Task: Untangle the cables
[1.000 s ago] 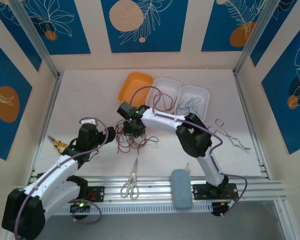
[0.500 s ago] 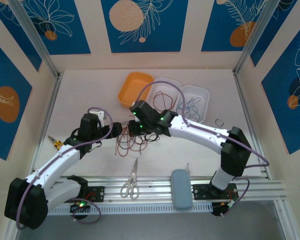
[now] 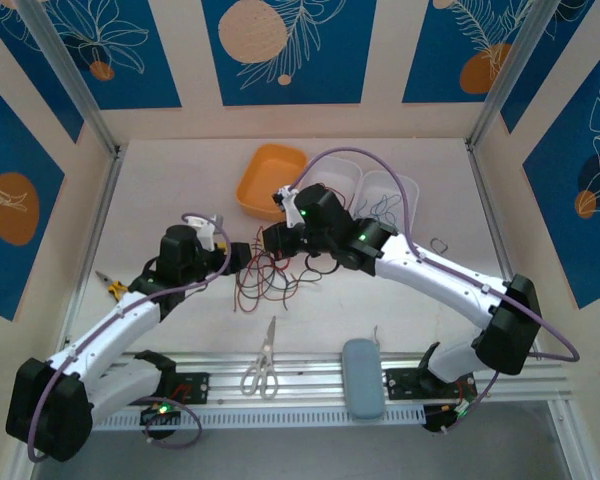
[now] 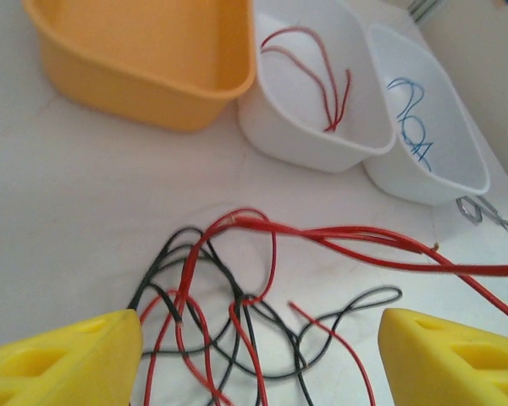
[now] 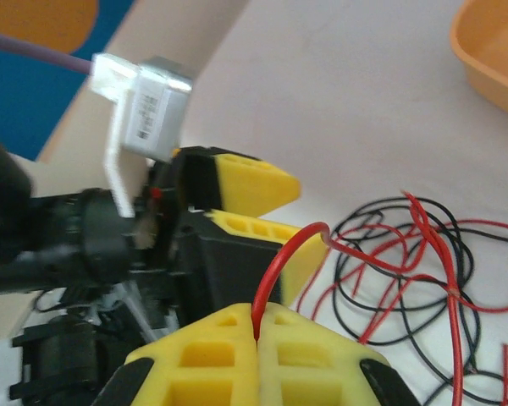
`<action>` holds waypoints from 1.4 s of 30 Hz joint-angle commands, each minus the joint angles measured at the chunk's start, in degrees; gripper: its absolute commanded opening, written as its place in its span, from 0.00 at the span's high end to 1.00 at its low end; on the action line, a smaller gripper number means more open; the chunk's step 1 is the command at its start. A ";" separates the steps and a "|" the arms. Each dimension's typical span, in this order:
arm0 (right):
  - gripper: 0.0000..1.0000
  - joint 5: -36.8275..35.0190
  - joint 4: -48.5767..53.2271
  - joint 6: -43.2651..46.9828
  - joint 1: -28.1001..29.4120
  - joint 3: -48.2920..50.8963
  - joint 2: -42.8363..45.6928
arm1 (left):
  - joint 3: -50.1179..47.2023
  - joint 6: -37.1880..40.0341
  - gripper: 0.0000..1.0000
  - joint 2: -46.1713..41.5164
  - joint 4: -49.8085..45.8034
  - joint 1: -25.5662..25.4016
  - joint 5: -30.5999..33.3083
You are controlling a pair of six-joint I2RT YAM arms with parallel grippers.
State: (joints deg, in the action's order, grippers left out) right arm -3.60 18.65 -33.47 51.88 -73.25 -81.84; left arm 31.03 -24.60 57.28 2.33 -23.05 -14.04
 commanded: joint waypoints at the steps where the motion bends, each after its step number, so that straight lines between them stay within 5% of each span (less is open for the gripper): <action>1: 1.00 3.92 -1.38 0.31 -0.79 0.09 1.59 | -2.86 8.41 0.25 1.54 11.03 -0.82 -0.51; 11: 1.00 3.95 -1.69 -1.50 -1.76 -0.87 2.85 | -7.32 13.60 0.25 14.82 30.78 -2.29 -0.58; 24: 1.00 -3.43 5.00 2.58 -7.70 -6.54 -0.29 | -2.59 10.83 0.20 19.33 26.03 -2.82 4.37; 42: 1.00 -15.84 9.79 13.88 -20.13 -22.70 -26.53 | 0.94 11.76 0.10 14.45 14.29 -2.87 5.61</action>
State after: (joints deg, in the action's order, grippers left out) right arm -17.41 27.05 -21.21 32.67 -92.66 -106.48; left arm 29.69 -13.47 72.97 20.88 -25.41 -9.30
